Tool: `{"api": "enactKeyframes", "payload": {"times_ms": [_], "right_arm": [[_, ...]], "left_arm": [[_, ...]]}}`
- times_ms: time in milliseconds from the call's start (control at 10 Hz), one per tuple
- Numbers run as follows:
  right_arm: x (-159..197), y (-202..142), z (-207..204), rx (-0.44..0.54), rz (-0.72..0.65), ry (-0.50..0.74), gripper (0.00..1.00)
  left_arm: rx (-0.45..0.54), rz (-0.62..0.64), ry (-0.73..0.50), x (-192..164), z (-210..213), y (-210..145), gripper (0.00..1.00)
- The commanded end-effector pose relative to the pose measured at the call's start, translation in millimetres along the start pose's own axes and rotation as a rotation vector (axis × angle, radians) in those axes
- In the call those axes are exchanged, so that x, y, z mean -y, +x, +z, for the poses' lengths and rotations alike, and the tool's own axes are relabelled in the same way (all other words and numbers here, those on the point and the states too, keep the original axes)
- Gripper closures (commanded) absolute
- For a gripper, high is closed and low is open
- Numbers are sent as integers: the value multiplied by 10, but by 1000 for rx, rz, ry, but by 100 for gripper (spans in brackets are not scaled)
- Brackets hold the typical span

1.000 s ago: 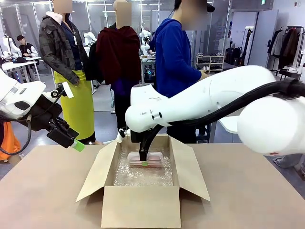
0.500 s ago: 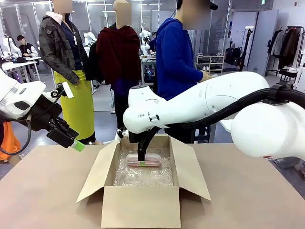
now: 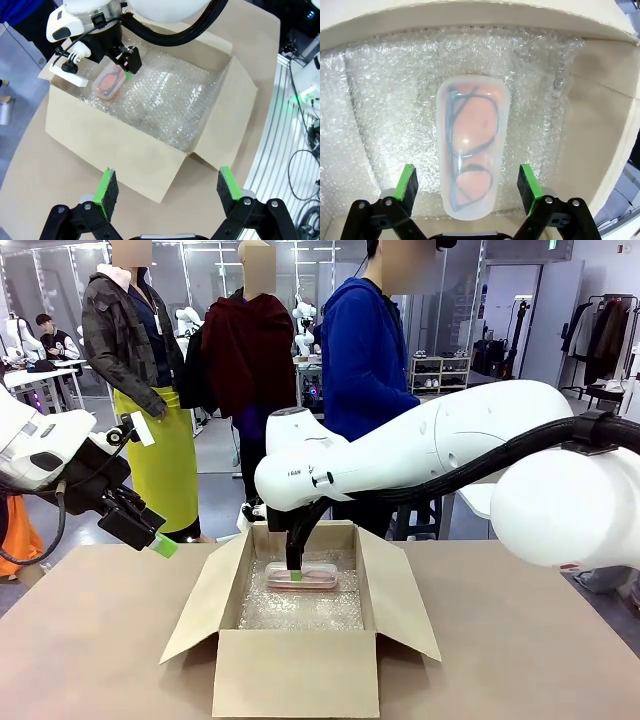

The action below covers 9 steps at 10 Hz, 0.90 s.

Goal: Pack the glasses set securely to prepare it for shipping.
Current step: Place the Glasses case inside the Package Box, then put the Glasses case from the right side of the table into the Package Box.

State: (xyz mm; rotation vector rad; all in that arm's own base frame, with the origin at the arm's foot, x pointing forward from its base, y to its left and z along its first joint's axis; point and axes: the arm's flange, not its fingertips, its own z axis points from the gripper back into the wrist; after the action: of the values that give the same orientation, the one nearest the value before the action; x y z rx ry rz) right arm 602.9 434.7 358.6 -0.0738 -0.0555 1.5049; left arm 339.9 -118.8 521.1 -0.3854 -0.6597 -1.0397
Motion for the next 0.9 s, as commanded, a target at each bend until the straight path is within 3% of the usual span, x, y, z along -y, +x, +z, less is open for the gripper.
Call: {"api": "enactKeyframes", "payload": {"times_ms": [0, 800], "right_arm": [[10, 10, -25, 1, 2, 4, 0], [10, 10, -25, 1, 2, 4, 0]], "left_arm": [[19, -16, -16, -20, 8, -13, 0], [19, -16, -16, -20, 8, -13, 0]]}}
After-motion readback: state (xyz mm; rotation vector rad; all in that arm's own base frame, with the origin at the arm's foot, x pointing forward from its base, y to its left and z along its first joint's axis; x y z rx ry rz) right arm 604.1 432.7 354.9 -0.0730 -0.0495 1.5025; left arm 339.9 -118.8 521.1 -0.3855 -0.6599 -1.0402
